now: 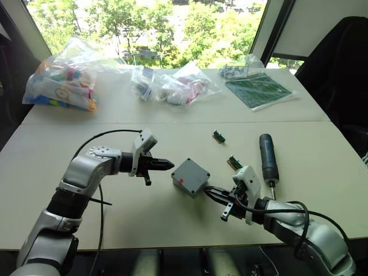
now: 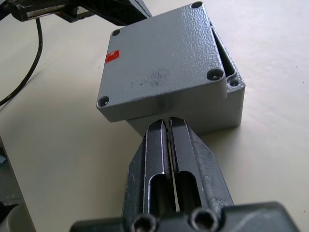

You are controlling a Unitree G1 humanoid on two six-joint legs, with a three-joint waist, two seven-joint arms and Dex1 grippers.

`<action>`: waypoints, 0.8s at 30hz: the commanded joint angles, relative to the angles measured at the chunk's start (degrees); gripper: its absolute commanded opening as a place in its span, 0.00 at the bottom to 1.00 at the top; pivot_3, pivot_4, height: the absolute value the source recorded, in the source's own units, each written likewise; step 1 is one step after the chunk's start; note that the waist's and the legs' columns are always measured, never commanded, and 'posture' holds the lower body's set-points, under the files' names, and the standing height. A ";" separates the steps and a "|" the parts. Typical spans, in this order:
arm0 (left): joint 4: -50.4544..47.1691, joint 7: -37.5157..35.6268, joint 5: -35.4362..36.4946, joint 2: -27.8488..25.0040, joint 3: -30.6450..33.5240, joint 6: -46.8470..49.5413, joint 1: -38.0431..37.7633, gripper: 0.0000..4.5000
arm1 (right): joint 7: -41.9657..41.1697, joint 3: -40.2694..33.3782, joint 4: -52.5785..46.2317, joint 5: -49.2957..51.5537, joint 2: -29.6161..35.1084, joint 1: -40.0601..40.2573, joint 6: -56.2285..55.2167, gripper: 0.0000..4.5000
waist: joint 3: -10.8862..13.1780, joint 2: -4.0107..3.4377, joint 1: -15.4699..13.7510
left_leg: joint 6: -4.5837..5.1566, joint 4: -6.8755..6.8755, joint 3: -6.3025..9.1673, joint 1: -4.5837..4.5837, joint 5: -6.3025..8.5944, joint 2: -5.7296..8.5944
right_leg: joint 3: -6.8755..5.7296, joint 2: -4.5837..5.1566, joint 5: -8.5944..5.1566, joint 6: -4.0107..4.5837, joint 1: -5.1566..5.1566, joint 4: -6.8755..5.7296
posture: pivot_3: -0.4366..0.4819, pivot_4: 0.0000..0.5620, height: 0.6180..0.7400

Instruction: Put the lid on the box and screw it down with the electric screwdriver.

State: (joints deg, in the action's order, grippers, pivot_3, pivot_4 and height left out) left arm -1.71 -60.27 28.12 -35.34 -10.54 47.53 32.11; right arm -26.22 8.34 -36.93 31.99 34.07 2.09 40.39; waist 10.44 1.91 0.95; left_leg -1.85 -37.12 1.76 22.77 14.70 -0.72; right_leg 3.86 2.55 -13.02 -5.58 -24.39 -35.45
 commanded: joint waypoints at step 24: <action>-1.06 1.63 -0.48 3.87 -0.19 -0.09 1.91 0.00 | -0.44 -2.83 -0.81 -0.33 -3.83 -2.33 0.60 0.01 | 0.00 -0.01 0.03 | 0.00 -0.03 0.01 -0.05 0.00 -0.01 | 0.00 -0.04 0.02 0.00 0.00 -0.14 | 0.48 0.27 1.00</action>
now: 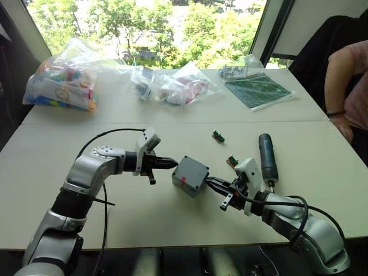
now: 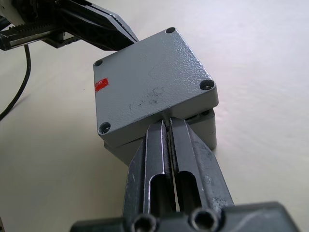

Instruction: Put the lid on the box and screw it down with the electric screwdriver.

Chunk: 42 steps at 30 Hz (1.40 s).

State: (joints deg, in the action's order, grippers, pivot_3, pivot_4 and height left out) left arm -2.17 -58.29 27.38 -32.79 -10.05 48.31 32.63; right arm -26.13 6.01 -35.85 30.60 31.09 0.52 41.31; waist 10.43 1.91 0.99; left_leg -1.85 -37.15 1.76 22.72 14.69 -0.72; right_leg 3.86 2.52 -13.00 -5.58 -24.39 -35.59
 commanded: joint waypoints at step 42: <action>0.43 0.31 -3.42 2.84 -1.55 -2.83 0.81 0.00 | -1.49 -0.43 -3.25 1.30 -1.15 -0.43 0.53 0.01 | 0.00 0.00 0.06 | 0.00 -0.08 -0.01 -0.19 -0.01 0.00 | 0.03 -0.02 -0.08 -0.11 0.01 -0.37 | 0.48 0.27 1.00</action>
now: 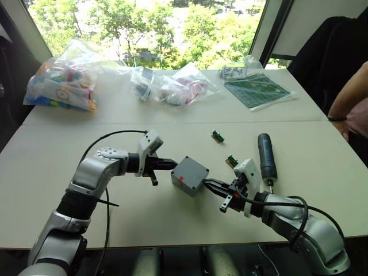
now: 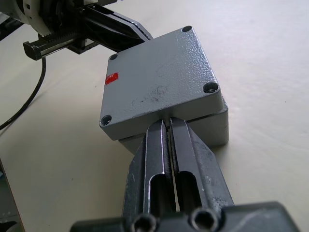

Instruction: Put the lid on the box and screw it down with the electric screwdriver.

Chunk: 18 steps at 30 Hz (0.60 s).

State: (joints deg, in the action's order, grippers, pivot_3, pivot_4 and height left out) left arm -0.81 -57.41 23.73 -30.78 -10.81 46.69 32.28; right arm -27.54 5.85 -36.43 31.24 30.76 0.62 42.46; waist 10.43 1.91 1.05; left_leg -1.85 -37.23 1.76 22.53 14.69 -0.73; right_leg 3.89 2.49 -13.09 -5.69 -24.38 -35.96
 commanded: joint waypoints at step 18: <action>-3.03 -1.09 1.01 -0.45 0.35 0.39 -0.44 0.00 | -0.41 -0.20 -2.36 0.40 -0.80 -0.43 -0.70 0.01 | 0.00 0.00 0.03 | 0.00 0.00 0.00 -0.01 0.00 0.00 | 0.00 0.00 0.00 0.00 0.00 -0.01 | 0.48 0.27 1.00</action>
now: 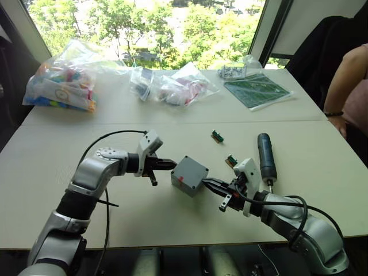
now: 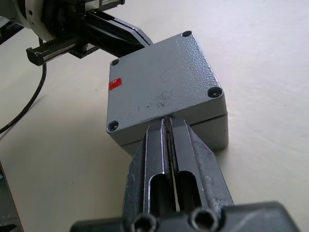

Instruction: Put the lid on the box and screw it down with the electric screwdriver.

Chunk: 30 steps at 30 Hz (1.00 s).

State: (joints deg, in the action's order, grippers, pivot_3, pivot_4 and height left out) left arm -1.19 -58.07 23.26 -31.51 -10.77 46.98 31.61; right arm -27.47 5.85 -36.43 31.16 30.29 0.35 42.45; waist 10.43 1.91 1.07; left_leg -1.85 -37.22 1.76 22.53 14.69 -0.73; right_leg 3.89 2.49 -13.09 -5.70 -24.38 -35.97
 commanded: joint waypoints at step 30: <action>-6.52 6.80 2.04 3.07 1.45 0.95 -6.86 0.00 | -2.37 3.91 8.90 -6.91 -2.06 -5.63 -5.44 0.01 | 0.00 0.00 0.26 | 0.00 -0.01 -0.01 -0.04 0.00 -0.01 | 0.02 0.00 -0.01 -0.01 0.00 -0.03 | 0.48 0.27 1.00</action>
State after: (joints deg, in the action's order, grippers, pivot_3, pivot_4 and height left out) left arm -2.74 -51.48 22.33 -29.24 -9.85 46.16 25.50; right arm -29.48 10.29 -27.22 24.37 29.34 -3.22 38.84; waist 10.43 1.90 1.32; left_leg -1.85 -37.23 1.75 22.49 14.69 -0.74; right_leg 3.90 2.48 -13.10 -5.70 -24.38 -36.00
